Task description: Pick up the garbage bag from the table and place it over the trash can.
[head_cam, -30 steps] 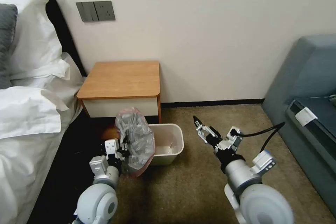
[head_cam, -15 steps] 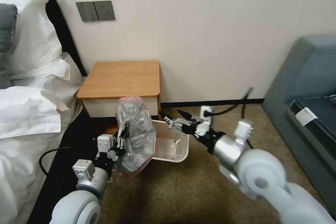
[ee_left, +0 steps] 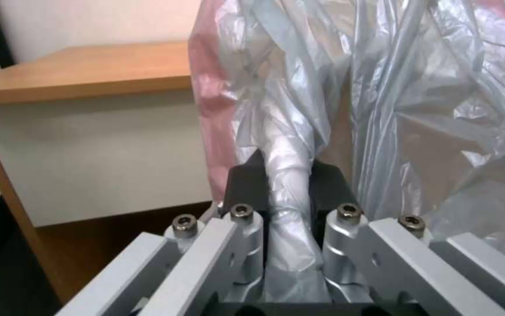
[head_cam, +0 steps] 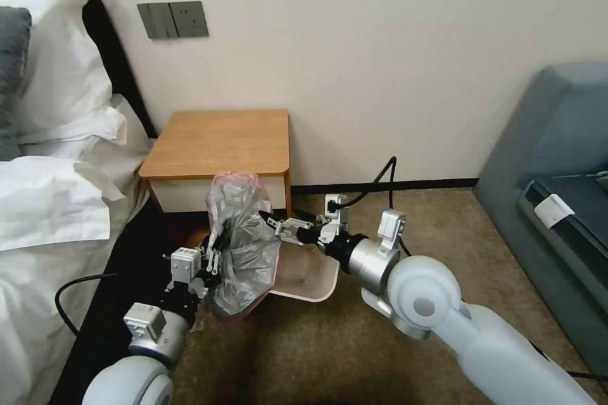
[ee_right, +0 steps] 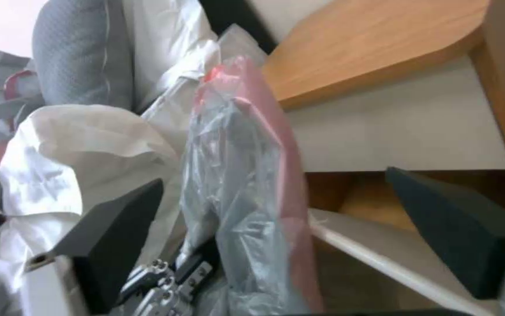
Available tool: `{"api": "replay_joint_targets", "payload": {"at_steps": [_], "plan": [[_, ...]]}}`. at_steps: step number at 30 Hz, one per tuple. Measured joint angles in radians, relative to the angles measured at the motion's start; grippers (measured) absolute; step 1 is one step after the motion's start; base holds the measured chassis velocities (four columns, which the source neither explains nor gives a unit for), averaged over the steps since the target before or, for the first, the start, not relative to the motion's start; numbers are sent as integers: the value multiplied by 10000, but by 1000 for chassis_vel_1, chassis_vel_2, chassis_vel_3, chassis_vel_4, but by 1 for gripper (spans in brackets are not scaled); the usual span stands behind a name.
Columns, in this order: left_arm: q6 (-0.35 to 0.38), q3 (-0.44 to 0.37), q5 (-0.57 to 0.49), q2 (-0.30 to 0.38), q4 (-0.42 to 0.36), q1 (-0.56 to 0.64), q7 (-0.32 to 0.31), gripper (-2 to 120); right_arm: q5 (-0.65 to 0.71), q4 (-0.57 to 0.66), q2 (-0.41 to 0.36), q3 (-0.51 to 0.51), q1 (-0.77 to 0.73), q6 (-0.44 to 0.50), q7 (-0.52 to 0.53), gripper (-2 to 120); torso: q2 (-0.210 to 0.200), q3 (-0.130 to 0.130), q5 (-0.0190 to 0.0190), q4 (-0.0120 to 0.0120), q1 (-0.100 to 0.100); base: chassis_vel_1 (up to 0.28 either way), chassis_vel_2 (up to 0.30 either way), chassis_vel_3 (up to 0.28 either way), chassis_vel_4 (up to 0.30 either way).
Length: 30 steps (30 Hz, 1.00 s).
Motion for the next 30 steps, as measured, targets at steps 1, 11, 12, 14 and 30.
{"api": "replay_joint_targets", "payload": {"at_steps": [1, 11, 12, 14, 30], "plan": [[-47, 0, 47, -19, 0, 13, 46, 9, 0, -61, 23, -73, 89, 16, -35, 92, 0, 0, 0, 0, 0, 0, 0, 0, 0], [-168, -73, 94, -35, -7, 35, 174, 9, -31, -558, 213, -459, 601, 188, -167, 53, 1, 0, 0, 0, 0, 0, 0, 0, 0], [-168, -73, 94, -35, -7, 35, 174, 9, -31, -558, 213, -459, 601, 188, -167, 53, 1, 0, 0, 0, 0, 0, 0, 0, 0], [-171, -76, 55, -35, -11, 18, 179, 9, -31, -633, 239, -532, 657, 221, -199, 45, 0, 0, 0, 0, 0, 0, 0, 0, 0], [-171, -25, -23, -61, 40, -94, 219, 9, -50, -820, 328, -675, 804, 453, -303, 0, 0, 0, 0, 0, -1, 0, 0, 0, 0]]}}
